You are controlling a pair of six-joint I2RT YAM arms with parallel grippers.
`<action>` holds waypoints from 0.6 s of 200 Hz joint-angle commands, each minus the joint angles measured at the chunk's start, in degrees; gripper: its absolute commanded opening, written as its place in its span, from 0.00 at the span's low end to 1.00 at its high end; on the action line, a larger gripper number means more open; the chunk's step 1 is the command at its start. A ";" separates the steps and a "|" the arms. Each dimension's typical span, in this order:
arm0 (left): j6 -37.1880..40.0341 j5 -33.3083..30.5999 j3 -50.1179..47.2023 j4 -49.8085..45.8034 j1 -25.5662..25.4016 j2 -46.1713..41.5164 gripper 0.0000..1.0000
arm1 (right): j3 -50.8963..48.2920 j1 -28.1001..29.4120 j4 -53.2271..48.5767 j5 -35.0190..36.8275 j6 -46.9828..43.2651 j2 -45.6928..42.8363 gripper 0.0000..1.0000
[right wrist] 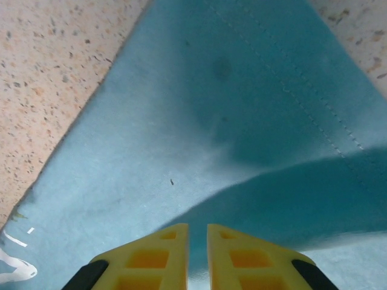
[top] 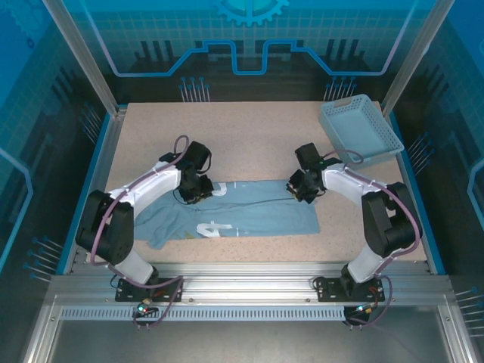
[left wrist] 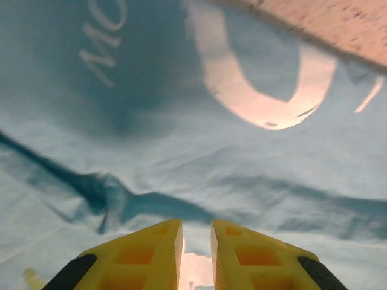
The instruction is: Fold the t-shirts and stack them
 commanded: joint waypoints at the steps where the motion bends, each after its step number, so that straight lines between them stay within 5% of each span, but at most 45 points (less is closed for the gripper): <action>1: -3.51 2.59 1.07 4.40 -0.44 4.22 0.21 | -1.17 -0.14 -0.76 -1.60 0.06 0.64 0.16; 71: -3.17 2.06 -5.53 4.40 -1.30 5.46 0.21 | -12.41 -3.80 -1.89 -4.17 -0.62 -2.78 0.16; 120: -2.58 -1.49 -1.32 -1.99 2.45 -2.18 0.23 | -7.07 -5.25 -5.78 -1.39 -5.81 -7.40 0.18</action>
